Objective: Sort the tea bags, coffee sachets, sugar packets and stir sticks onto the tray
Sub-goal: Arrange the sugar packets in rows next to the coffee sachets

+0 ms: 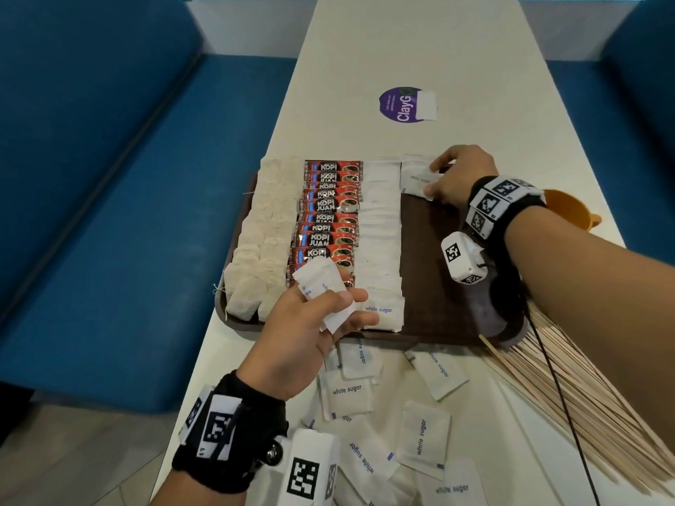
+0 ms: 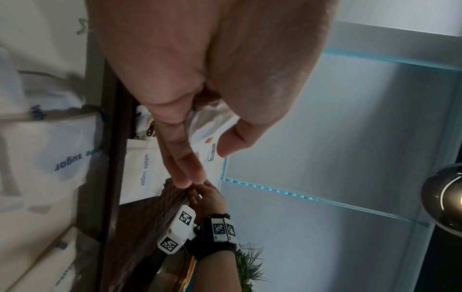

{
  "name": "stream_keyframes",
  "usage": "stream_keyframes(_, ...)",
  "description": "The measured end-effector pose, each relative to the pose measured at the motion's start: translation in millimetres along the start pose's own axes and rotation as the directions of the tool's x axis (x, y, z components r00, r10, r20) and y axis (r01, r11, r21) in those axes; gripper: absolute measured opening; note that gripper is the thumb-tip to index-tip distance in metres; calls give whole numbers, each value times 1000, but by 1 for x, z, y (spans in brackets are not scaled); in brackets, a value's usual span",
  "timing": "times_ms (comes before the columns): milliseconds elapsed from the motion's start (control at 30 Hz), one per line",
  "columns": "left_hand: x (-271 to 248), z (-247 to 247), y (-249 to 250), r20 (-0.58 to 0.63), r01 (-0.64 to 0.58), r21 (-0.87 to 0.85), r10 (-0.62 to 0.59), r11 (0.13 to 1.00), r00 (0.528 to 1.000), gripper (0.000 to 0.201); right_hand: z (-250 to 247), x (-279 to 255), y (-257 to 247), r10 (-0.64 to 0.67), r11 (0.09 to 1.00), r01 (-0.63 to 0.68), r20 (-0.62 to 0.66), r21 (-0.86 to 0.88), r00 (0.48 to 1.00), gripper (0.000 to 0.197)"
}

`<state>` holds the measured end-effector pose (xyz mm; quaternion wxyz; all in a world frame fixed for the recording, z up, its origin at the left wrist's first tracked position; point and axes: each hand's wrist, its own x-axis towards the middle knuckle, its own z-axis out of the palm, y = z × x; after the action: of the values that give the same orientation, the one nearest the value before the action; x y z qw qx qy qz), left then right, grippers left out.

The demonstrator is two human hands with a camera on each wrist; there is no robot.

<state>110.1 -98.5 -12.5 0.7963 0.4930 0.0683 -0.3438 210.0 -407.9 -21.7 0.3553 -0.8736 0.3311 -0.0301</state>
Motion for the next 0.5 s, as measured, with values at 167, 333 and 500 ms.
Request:
stream_keyframes(167, 2, 2, 0, 0, 15, 27, -15, 1000, 1000, 31, -3, 1, -2, -4, 1000, 3, -49, -22, 999, 49)
stream_keyframes(333, 2, 1, 1, 12, 5, 0, -5, 1000, 1000, 38, -3, -1, -2, -37, 998, 33, -56, -61, 998, 47)
stream_keyframes(500, -3, 1, 4, 45, 7, 3, -7, 1000, 999, 41, -4, -18, -6, -102, 995, 101, -89, -17, 991, 33)
